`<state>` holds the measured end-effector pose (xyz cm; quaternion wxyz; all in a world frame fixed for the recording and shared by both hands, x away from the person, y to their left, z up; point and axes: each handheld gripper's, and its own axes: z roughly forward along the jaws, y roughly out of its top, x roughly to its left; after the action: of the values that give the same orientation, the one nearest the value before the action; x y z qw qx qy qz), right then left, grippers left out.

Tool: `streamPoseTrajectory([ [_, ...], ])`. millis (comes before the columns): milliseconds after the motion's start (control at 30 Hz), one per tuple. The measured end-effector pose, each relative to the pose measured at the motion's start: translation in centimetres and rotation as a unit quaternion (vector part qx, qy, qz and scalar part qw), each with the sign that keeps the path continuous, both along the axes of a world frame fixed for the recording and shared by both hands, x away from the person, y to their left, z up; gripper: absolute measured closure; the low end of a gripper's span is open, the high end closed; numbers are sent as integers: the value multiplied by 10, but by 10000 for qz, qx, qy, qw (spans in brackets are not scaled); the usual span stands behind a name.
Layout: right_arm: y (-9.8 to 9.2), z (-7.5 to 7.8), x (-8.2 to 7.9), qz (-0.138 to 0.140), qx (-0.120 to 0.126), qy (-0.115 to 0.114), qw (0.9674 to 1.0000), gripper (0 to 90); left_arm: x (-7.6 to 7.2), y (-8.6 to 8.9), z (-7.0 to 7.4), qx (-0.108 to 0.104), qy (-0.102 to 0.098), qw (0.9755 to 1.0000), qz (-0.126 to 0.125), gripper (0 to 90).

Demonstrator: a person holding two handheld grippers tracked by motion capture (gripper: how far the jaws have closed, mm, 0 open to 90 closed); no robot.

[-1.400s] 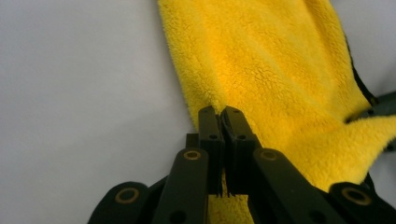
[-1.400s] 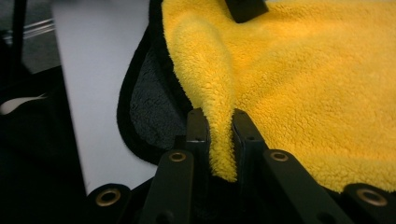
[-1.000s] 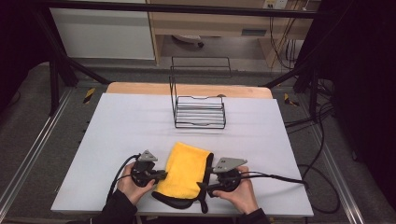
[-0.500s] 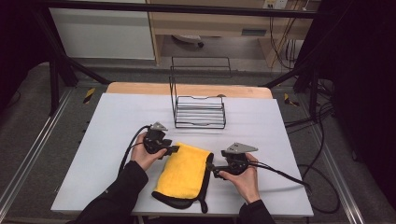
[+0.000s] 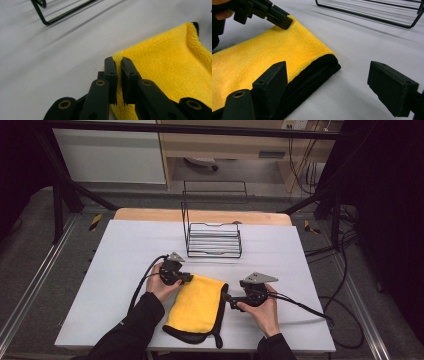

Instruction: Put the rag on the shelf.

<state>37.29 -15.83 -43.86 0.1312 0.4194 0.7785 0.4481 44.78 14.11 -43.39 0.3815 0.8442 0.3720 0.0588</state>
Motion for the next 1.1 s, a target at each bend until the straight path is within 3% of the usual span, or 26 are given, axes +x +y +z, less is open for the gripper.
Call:
streamPoseTrajectory([
  [200,6,-1,12,-101,-30,37,9999,166,-8,28,1,14,74,9996,259,840],
  [233,6,-1,12,-101,-30,37,9999,166,-9,28,-1,-59,90,9996,267,840],
  [367,21,-1,25,-110,-58,77,9999,160,-8,25,-7,9,-91,9996,283,800],
  [500,39,-5,41,-128,7,229,9997,191,-6,25,-11,-71,-17,9994,342,735],
  [567,45,-9,47,-125,9,246,9996,229,-6,26,-13,-123,-2,9992,369,729],
  [667,50,-15,54,-149,-178,375,9990,310,-7,25,-14,-90,-14,9993,356,728],
  [767,50,-18,53,-65,-269,423,9987,354,-7,24,-14,-38,-28,9993,371,727],
  [933,52,-17,52,21,-134,652,9978,525,-9,22,-14,97,-161,9993,338,723],
  [1100,54,-16,52,-6,-198,691,9974,611,-9,22,-15,82,-169,9993,319,720],
])
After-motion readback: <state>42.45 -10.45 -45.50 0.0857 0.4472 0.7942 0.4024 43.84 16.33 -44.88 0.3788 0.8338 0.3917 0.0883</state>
